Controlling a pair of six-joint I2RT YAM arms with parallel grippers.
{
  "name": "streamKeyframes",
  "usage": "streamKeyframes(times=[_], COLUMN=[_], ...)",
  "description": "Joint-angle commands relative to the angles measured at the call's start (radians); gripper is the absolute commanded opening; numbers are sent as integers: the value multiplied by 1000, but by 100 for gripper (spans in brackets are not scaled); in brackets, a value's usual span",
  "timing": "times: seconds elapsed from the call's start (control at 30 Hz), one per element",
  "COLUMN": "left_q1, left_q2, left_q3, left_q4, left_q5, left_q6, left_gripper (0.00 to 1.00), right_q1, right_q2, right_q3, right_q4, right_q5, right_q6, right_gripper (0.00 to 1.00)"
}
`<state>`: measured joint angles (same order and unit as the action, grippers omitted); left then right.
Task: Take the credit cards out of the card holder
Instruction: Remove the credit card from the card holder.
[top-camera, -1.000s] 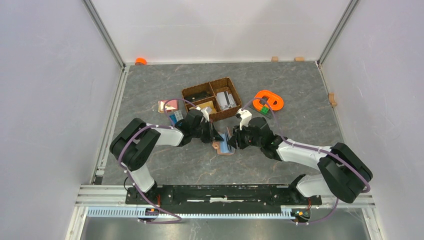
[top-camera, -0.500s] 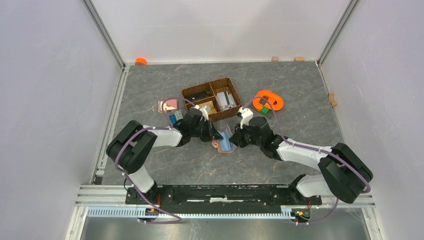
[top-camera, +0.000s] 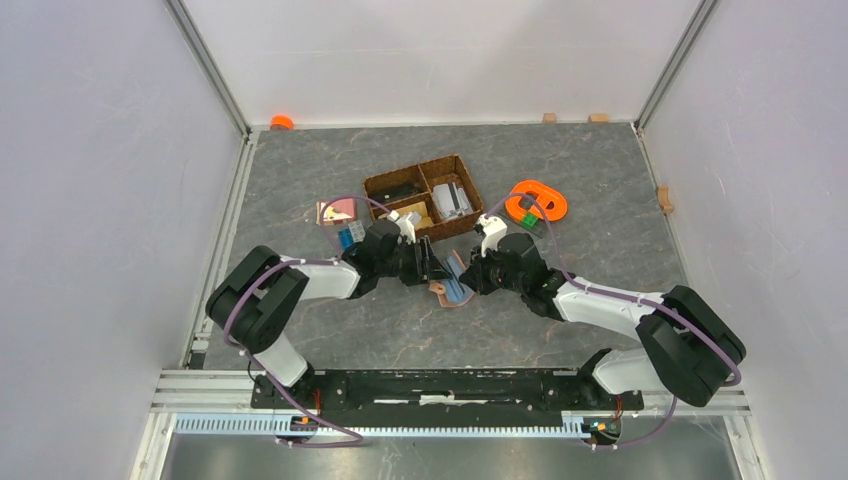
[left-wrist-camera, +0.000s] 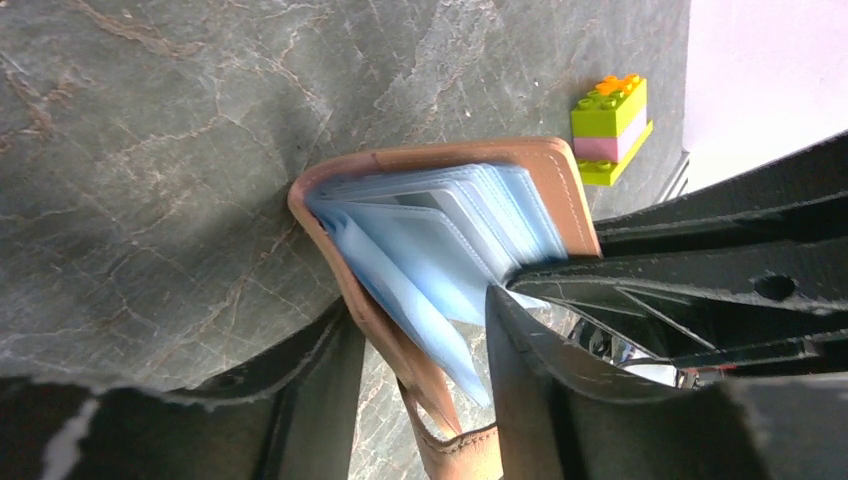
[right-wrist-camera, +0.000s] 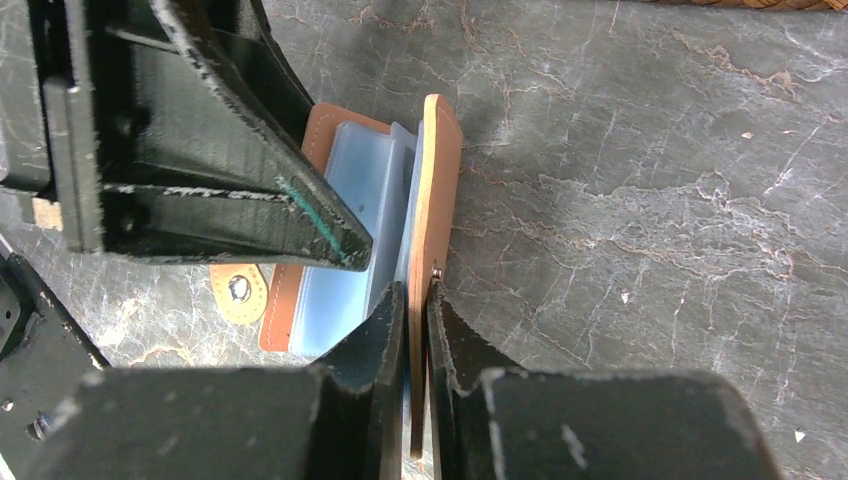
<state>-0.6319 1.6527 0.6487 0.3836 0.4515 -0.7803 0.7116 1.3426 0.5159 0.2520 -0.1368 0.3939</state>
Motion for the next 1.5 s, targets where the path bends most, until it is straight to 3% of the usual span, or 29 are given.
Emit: streamKeyframes(times=[0.0,0.33,0.4,0.53,0.7,0.97,1.23,1.33,1.4,1.47], left_q1=[-8,-8,-8,-1,20,32,32,31,31,32], left_q2=[-64,-58,-55,-35,-24,-73,-116,-129,-142,-152], left_q3=[-29,-29,-25,-5,-3,-27,-35,-40,-46,-50], left_q4=[109,119,109,66,70,88,78,85,92,104], left_q5=[37,41,38,30,54,59,53,60,62,70], left_q6=[-7,-13,-13,-7,-15,-12,0,-3,-3,-6], left_gripper=[56,64,56,27,11,3,2,2,2,2], right_q1=[3,3,3,1,-37,-152,-174,-177,-180,-181], right_q2=[-3,-5,-6,-27,-116,-137,-125,-133,-148,-173], right_q3=[-9,-12,-13,-23,-90,-200,-216,-217,-224,-235], right_q4=[-40,-36,-37,-39,14,211,257,258,261,258], right_q5=[13,10,12,54,72,-146,-205,-207,-206,-185], right_q6=[-29,-27,-28,-11,23,139,166,164,164,164], right_gripper=[8,6,5,0,0,1,2,14,29,52])
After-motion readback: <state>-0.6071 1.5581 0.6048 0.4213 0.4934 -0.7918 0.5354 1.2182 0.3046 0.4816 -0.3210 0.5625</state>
